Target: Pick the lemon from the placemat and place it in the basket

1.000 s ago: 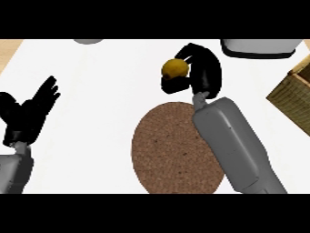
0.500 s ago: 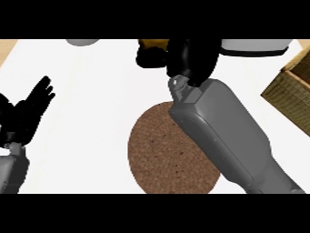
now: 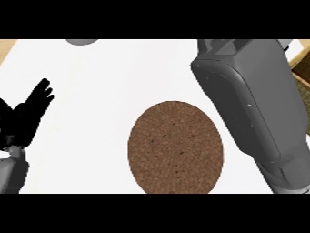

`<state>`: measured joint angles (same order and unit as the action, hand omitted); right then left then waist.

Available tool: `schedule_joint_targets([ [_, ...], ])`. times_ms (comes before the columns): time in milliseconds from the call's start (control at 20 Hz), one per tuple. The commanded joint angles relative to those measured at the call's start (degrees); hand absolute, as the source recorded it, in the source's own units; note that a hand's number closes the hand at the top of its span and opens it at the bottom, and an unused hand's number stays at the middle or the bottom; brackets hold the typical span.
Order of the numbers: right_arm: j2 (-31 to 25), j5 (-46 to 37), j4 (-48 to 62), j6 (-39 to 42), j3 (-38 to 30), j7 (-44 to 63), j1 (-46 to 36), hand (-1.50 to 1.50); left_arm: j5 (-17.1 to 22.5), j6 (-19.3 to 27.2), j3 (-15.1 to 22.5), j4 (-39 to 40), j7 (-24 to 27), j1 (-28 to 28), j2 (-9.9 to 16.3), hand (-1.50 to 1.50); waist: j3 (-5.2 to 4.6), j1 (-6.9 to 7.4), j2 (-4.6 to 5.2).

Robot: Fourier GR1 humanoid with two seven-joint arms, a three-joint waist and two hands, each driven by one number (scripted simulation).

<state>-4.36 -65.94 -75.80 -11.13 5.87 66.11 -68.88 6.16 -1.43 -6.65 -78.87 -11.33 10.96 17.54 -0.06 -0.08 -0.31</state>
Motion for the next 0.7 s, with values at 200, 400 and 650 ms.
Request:
schedule_joint_targets([
  [200, -6.9, -2.9, 7.7, 4.9, -9.0, 3.4, -7.9, 1.5, 0.6, -1.7, -1.1, 2.3, 0.3, 1.3, 0.8, 0.0, 0.01, 0.18, 0.3],
  [400, -12.2, -4.8, 10.4, 7.3, -11.0, 0.8, -6.3, 1.5, 0.7, -0.6, -1.4, 1.2, -2.1, 3.5, 0.9, 0.0, 0.03, -0.25, 0.25],
  [650, -15.6, -6.6, 11.3, 7.4, -13.5, -0.4, -4.3, 1.5, -0.6, 0.1, -0.2, -1.9, -0.3, -0.4, -0.8, 0.0, 0.05, 0.36, 0.17],
])
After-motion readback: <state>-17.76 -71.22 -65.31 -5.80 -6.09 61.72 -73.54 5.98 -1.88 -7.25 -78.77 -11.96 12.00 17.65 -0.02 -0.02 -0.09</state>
